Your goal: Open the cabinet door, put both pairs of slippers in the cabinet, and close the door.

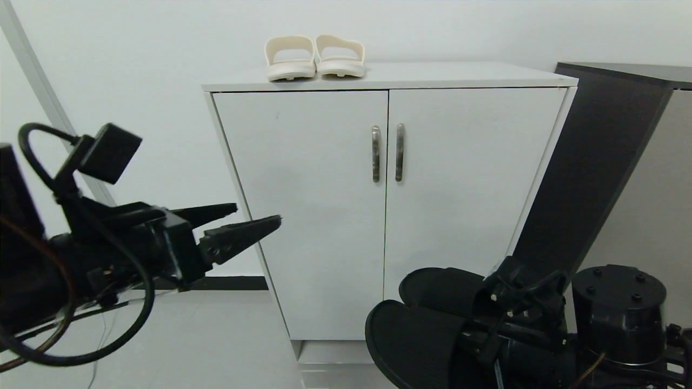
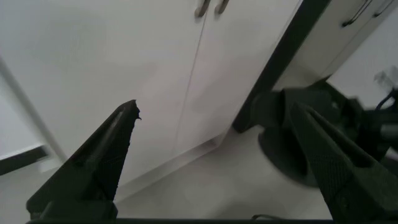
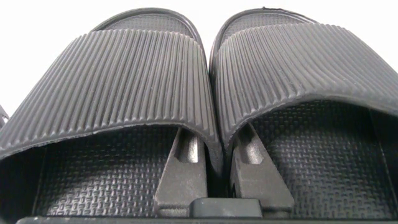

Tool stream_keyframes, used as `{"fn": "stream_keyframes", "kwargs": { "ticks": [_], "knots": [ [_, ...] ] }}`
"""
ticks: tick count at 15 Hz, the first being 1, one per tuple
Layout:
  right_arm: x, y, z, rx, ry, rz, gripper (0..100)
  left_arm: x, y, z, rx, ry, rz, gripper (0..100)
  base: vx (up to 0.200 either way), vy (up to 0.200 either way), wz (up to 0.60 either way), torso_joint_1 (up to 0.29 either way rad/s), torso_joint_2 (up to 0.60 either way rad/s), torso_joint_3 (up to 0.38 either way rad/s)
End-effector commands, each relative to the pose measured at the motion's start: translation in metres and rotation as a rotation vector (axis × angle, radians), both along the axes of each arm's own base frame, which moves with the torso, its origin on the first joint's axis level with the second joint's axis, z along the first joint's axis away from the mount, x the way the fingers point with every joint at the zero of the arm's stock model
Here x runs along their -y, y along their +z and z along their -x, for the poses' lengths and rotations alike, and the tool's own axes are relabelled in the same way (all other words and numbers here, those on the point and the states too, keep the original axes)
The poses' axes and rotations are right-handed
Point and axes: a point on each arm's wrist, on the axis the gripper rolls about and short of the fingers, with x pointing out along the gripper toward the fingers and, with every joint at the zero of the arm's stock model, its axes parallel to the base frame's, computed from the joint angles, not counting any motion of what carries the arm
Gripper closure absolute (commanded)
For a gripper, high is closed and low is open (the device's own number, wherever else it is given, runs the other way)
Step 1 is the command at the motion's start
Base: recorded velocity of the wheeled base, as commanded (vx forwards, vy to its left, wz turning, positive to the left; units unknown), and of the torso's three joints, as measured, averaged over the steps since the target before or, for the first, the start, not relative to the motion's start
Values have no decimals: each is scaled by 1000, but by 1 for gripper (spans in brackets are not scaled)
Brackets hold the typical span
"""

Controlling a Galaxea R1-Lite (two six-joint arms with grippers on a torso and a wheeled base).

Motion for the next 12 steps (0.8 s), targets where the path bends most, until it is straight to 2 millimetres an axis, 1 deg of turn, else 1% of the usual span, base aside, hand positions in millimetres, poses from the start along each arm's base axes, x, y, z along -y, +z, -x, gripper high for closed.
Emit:
{"fn": "stream_keyframes", "kwargs": {
  "ticks": [1, 2, 3, 6, 7, 8, 12],
  "knots": [
    [0, 0, 0, -1, 1, 1, 100, 29, -3, -35, -51, -61, -4, 0, 0, 0, 0, 0, 0, 0],
    [-1, -2, -1, -7, -1, 7, 100, 43, 1, -49, -46, -90, -1, 0, 0, 0, 0, 0, 0, 0],
    [-1, -5, -2, -15, -2, 15, 100, 54, 4, -57, -47, -112, 4, 0, 0, 0, 0, 0, 0, 0],
    [-1, -5, -2, -11, -2, 12, 100, 83, 10, -79, -55, -164, 42, 0, 0, 0, 0, 0, 0, 0],
    [-1, -5, -2, -11, -4, 12, 100, 88, 12, -81, -55, -172, 52, 0, 0, 0, 0, 0, 0, 0],
    [-1, -5, -2, -14, -4, 14, 100, 103, 19, -90, -65, -197, 97, 0, 0, 0, 0, 0, 0, 0],
    [0, -6, -3, -16, -9, 16, 100, 131, 37, -112, -86, -236, 217, 0, 0, 0, 0, 0, 0, 0]
  ]
}}
